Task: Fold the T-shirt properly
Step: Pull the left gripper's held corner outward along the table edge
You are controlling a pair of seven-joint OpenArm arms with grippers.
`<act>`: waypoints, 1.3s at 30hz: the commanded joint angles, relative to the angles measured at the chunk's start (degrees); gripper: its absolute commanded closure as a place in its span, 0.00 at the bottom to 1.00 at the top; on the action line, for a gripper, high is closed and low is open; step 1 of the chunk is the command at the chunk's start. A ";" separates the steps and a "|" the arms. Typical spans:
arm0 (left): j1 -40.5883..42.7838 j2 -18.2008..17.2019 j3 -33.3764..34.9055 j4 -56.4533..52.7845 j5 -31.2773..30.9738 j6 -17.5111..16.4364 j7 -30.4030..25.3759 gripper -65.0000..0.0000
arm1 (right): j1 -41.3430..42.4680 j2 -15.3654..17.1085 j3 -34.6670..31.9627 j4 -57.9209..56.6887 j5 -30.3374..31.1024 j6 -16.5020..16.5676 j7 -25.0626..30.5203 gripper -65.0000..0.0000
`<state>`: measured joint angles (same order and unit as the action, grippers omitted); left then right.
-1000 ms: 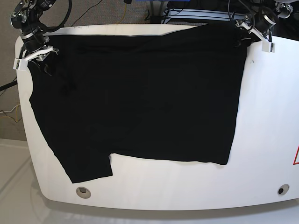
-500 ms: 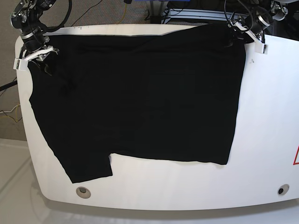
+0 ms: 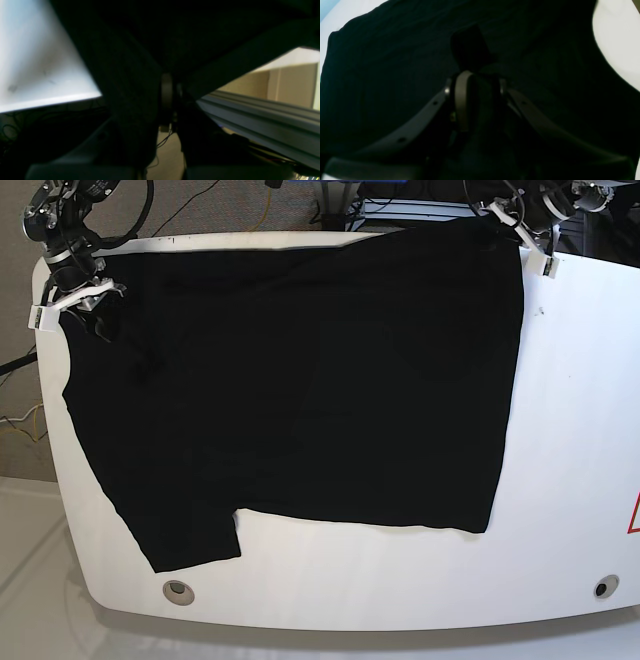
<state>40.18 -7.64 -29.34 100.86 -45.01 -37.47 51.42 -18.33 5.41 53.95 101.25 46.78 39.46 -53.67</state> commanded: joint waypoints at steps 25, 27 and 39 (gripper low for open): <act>-3.13 -0.49 -2.26 1.60 -5.23 -0.28 -1.09 0.98 | -0.18 0.79 0.42 1.30 1.52 0.54 1.32 0.78; -4.01 -0.49 -2.26 1.60 -6.37 -0.11 -1.09 0.98 | -0.18 0.79 0.42 1.30 1.52 0.54 1.32 0.78; -9.63 -0.49 -2.26 1.60 -11.29 0.16 -1.09 0.98 | -0.18 0.79 0.42 1.30 1.61 0.54 1.32 0.78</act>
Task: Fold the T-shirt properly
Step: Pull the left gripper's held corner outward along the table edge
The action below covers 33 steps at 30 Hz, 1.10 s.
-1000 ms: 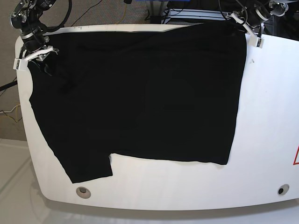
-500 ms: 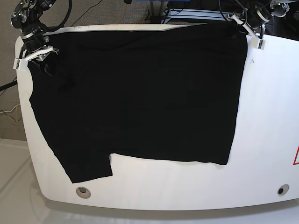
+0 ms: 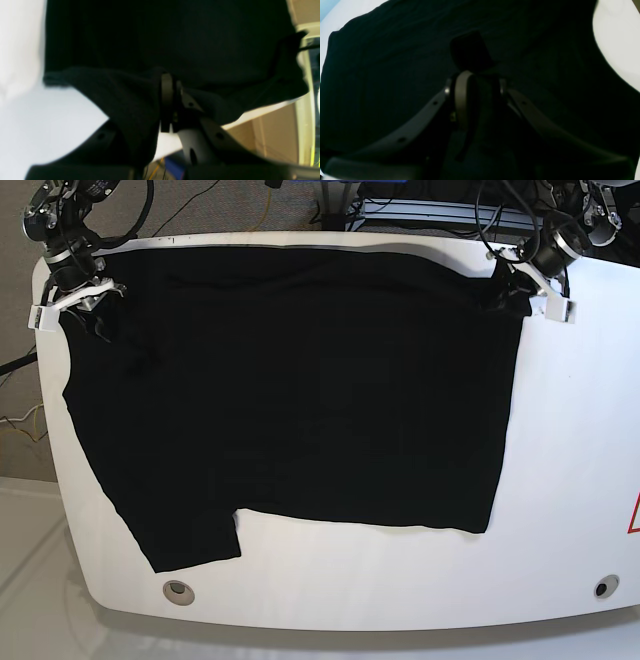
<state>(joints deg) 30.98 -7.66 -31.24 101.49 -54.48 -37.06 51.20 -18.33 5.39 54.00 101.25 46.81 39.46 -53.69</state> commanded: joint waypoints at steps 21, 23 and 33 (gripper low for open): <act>-8.43 -0.73 -6.78 0.62 -6.93 9.85 -0.87 0.98 | -0.18 0.72 0.29 1.30 1.68 0.54 1.34 0.78; -8.96 -0.73 -7.13 0.53 -6.93 10.64 -0.87 0.98 | -0.18 0.72 0.29 1.30 1.68 0.54 1.34 0.78; -10.37 -0.47 -7.04 0.53 -6.66 11.70 -0.87 0.98 | -0.18 0.72 0.29 1.30 1.68 0.54 1.34 0.78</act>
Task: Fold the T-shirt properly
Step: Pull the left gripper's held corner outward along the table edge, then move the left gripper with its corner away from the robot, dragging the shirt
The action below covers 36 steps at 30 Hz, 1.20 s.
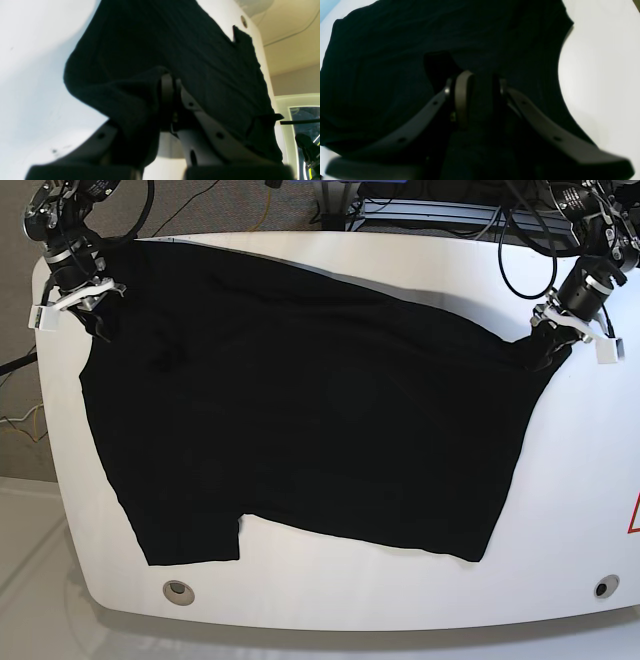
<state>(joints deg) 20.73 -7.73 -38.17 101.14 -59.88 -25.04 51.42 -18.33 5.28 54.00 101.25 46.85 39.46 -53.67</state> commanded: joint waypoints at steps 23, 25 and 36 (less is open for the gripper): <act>-6.62 -0.49 0.77 -9.58 -0.74 -0.24 -1.09 0.98 | -0.09 1.36 -4.02 1.21 1.11 0.54 1.32 0.78; -7.24 -0.49 0.77 -9.76 0.32 -0.24 -1.09 0.98 | -0.09 1.36 -4.90 1.21 0.31 0.54 1.32 0.78; -8.29 -0.32 2.44 -9.76 3.66 -0.24 -1.09 0.98 | 0.26 1.89 -13.51 0.95 -10.50 0.54 1.32 0.78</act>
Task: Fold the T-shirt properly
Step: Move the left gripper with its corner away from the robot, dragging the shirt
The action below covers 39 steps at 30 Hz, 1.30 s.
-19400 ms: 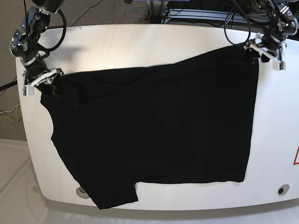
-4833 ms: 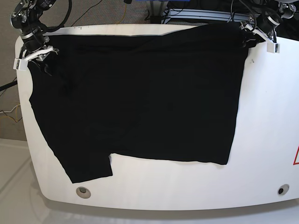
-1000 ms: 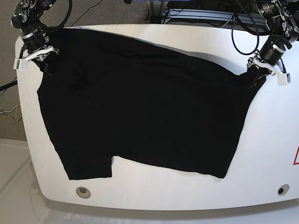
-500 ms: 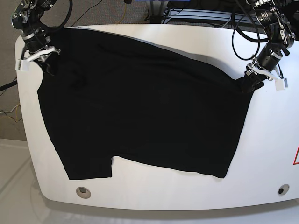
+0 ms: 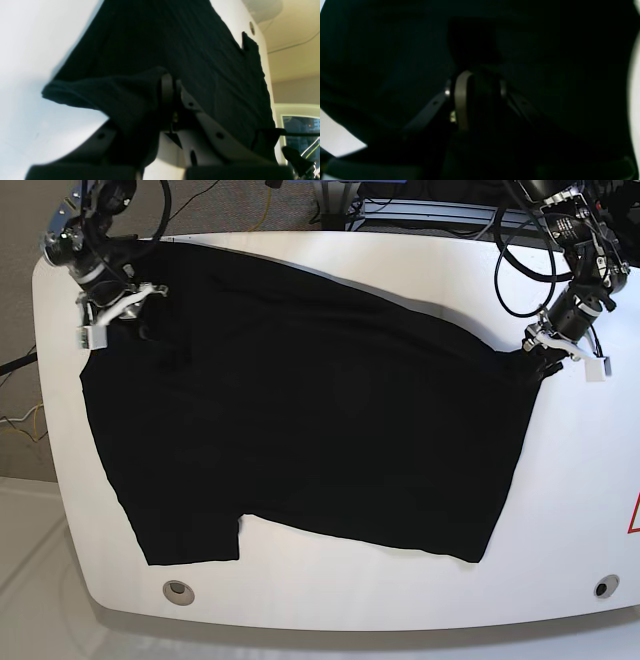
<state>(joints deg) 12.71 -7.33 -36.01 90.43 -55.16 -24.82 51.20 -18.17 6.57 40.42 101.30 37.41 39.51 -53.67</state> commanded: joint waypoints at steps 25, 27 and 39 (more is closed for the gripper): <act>-4.67 -0.80 1.59 0.78 -0.80 -0.46 -1.05 0.98 | 2.57 -1.07 -0.03 -10.26 -17.14 0.49 1.41 0.87; -5.11 -0.97 1.59 0.69 -0.80 -0.46 -1.05 0.98 | 2.75 -0.90 -0.03 -10.88 -17.58 0.49 1.41 0.87; -7.92 -1.15 1.50 0.69 2.28 -0.46 -1.05 0.98 | 2.75 -0.81 0.06 -11.23 -17.76 0.49 1.49 0.87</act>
<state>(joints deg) 5.69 -7.64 -34.35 90.19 -52.60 -24.86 51.42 -14.96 5.39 40.45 90.37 23.31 40.58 -48.69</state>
